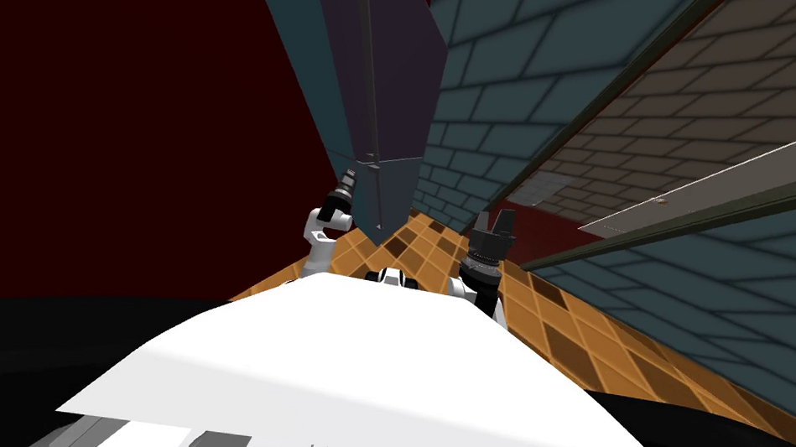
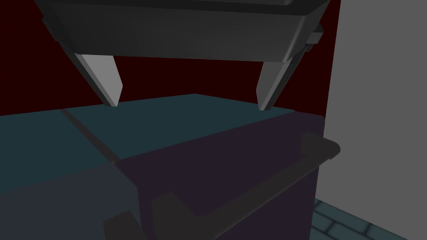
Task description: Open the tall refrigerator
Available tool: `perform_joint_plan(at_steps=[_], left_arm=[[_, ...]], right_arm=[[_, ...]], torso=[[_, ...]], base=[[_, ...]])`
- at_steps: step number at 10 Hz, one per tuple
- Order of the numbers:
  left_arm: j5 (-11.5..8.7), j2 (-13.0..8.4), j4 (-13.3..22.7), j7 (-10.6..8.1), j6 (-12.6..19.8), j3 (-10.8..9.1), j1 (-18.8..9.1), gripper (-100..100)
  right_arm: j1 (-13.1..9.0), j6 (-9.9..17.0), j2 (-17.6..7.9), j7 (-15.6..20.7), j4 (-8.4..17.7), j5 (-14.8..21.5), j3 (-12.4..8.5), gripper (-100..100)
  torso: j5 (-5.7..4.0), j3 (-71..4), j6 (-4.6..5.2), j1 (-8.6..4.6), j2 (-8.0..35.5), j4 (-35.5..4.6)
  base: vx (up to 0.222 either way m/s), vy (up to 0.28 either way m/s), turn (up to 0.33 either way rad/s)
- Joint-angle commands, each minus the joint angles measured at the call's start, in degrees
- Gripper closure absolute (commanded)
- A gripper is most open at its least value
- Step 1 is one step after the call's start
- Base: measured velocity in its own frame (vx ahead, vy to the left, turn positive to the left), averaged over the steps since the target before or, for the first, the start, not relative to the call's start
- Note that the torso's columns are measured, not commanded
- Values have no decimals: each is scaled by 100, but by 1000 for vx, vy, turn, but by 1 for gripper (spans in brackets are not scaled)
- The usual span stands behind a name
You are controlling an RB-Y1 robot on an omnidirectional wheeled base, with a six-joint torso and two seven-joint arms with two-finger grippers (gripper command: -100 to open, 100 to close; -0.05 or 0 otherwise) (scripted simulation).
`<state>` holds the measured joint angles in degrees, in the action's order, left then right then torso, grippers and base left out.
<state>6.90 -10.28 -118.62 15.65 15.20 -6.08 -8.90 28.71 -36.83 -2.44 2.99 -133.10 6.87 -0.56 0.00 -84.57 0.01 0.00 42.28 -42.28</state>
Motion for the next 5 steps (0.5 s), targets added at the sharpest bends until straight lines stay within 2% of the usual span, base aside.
perform_joint_plan(at_steps=[1,2,3,4,5], left_arm=[[71,-2,182,78,422,-43,-298,-100],[120,-3,311,123,619,-69,-476,-100],[120,-3,311,123,750,-69,-485,-100],[170,-8,444,166,924,-93,-668,-100],[170,-8,444,166,1023,-93,-668,-100]], right_arm=[[1,0,0,0,0,0,0,0],[0,0,0,0,0,0,0,0],[0,0,0,0,0,0,0,0],[1,0,0,0,0,0,0,0],[0,0,0,0,0,0,0,0]], torso=[[0,0,-3,0,0,0],[0,0,-1,0,0,0],[0,0,0,1,-1,1],[0,0,-4,1,0,0],[0,0,-1,-1,0,0]], base=[[-3,9,-94],[-5,15,-162],[-4,13,-62],[-1,9,-89],[0,7,-59]])
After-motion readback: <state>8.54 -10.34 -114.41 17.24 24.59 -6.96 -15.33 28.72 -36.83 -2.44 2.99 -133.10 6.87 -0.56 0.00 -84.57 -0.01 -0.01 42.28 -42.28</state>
